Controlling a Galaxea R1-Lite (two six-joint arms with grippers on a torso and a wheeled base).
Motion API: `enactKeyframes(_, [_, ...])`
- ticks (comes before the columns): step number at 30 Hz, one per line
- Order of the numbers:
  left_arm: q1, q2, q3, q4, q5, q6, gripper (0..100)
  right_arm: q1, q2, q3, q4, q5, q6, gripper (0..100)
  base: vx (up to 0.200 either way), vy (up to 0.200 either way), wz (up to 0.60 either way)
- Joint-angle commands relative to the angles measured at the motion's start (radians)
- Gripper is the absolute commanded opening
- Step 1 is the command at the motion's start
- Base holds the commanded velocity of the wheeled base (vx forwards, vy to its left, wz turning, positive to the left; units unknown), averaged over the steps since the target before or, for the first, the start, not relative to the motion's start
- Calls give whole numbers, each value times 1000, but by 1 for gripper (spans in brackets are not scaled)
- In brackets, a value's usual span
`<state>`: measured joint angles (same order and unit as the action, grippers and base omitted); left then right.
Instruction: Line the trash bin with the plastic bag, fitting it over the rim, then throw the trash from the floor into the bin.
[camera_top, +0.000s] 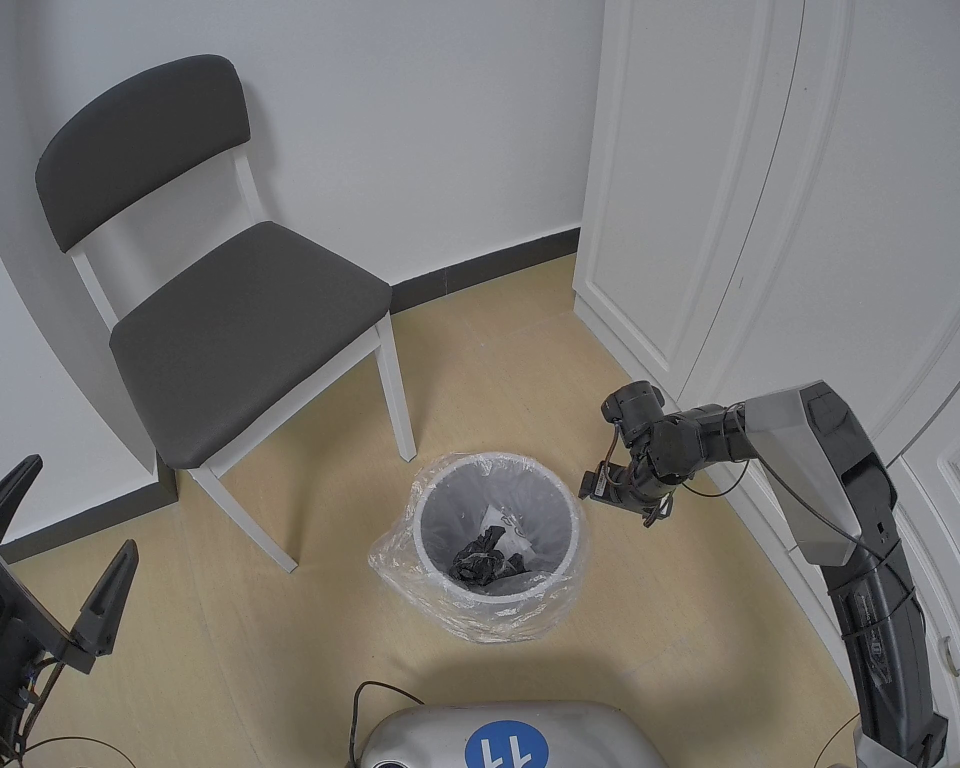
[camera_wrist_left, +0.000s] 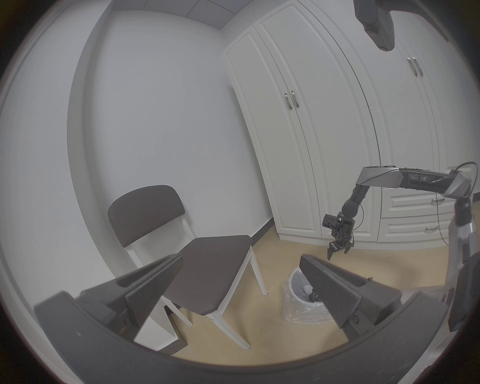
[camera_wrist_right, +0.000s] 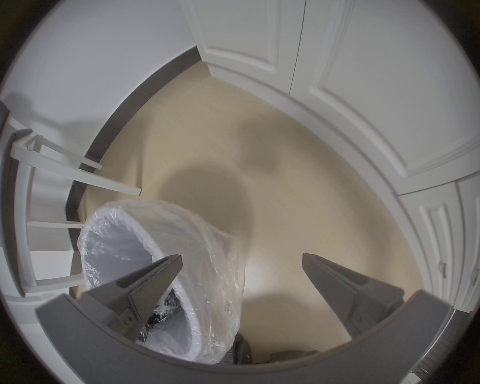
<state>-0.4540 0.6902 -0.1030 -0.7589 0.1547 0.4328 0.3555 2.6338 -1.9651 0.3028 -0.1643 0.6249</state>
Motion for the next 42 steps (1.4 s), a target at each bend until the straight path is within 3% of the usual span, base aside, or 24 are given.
enactKeyframes(1, [0,3,2,0,0,0,100,-35,41,9,-11,69,-1,100,0,0,0])
enactKeyframes(10, [2,6,16,1,0,0,100,-102,117,-35,-1,173,-14,100,0,0,0])
enactKeyframes(36, [17,-3,12,0,-1,1,100,-86,213,-35,-125,195,-56,100,0,0,0])
enactKeyframes(42, [18,-1,14,0,-1,0,100,-70,250,-35,-218,196,-116,100,0,0,0])
